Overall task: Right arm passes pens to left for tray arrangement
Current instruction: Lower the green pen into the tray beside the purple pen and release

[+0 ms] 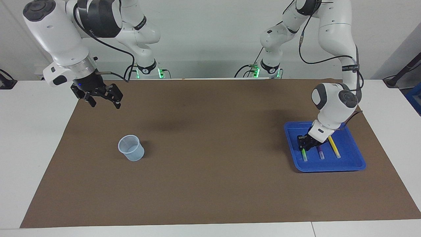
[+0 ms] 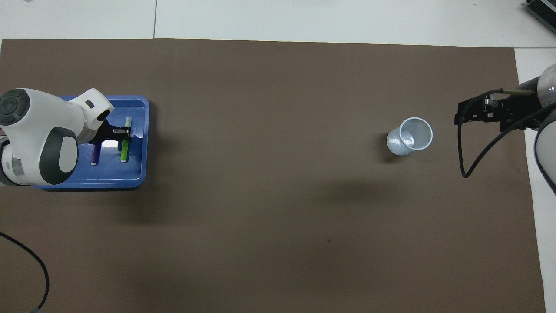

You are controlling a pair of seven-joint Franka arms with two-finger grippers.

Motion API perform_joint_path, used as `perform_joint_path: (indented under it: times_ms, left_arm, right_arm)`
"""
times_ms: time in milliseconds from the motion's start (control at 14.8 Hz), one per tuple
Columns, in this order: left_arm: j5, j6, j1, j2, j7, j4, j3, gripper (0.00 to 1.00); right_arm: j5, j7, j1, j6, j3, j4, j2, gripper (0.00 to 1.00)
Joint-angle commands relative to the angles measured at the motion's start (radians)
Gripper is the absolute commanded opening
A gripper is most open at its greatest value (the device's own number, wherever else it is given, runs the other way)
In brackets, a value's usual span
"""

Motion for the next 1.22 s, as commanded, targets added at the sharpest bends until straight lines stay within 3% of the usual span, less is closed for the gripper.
perform_joint_path:
  times_ms: [0,270,608,1148]
  left_arm:
    - [0.018,0.0,0.005,-0.022,-0.006,-0.009,0.003,1.0]
    - [0.018,-0.135,0.002,-0.069,-0.006,0.062,0.024,1.0]
    - [0.016,-0.257,-0.014,-0.198,-0.034,0.06,0.023,1.0]
    - [0.004,-0.488,-0.07,-0.341,-0.047,0.067,0.012,1.0]
  right_arm:
    - [-0.021,-0.018,-0.011,-0.022,0.008,-0.009,-0.017,1.0]
    - [-0.021,-0.018,-0.011,-0.023,0.008,-0.009,-0.017,1.0]
    - [-0.021,-0.018,-0.01,-0.025,0.01,-0.01,-0.019,1.0]
    - [-0.021,-0.018,-0.008,-0.026,0.011,-0.013,-0.022,1.0]
